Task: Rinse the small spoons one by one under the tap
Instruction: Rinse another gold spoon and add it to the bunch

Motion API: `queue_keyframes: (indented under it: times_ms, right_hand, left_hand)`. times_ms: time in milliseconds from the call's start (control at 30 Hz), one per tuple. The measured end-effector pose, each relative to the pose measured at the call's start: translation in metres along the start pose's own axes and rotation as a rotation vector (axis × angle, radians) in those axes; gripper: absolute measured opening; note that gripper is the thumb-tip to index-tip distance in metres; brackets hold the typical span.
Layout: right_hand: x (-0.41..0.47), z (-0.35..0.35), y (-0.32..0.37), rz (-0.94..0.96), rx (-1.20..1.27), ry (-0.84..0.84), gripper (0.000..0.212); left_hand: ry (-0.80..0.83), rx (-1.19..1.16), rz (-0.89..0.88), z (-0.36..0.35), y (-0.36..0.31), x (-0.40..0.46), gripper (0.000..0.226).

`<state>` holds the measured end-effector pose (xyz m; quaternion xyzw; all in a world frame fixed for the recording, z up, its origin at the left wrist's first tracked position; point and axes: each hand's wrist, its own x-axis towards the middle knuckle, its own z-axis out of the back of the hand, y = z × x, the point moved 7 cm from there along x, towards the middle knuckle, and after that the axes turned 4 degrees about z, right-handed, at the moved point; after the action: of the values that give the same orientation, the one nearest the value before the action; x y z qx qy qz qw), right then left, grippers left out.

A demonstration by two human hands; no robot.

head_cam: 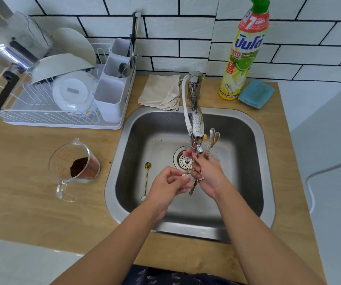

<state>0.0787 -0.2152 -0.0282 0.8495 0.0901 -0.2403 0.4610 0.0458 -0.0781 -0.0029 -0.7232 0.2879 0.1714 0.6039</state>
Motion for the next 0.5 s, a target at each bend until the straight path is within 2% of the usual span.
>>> queue_keyframes:
  times_ms: [100, 433, 500]
  right_hand:
    - [0.002, 0.004, 0.006, 0.012, 0.046, -0.027, 0.011]
    - [-0.006, 0.002, 0.0, -0.033, 0.103, -0.056, 0.025]
    - [-0.008, 0.004, 0.003, -0.042, 0.108, -0.068, 0.034]
  left_hand:
    - [-0.029, 0.023, -0.02, 0.009, -0.001, 0.0, 0.011]
    - [-0.006, 0.156, -0.002, 0.0, -0.007, 0.002, 0.015]
    - [-0.004, 0.174, -0.016, -0.004, -0.009, 0.003, 0.013]
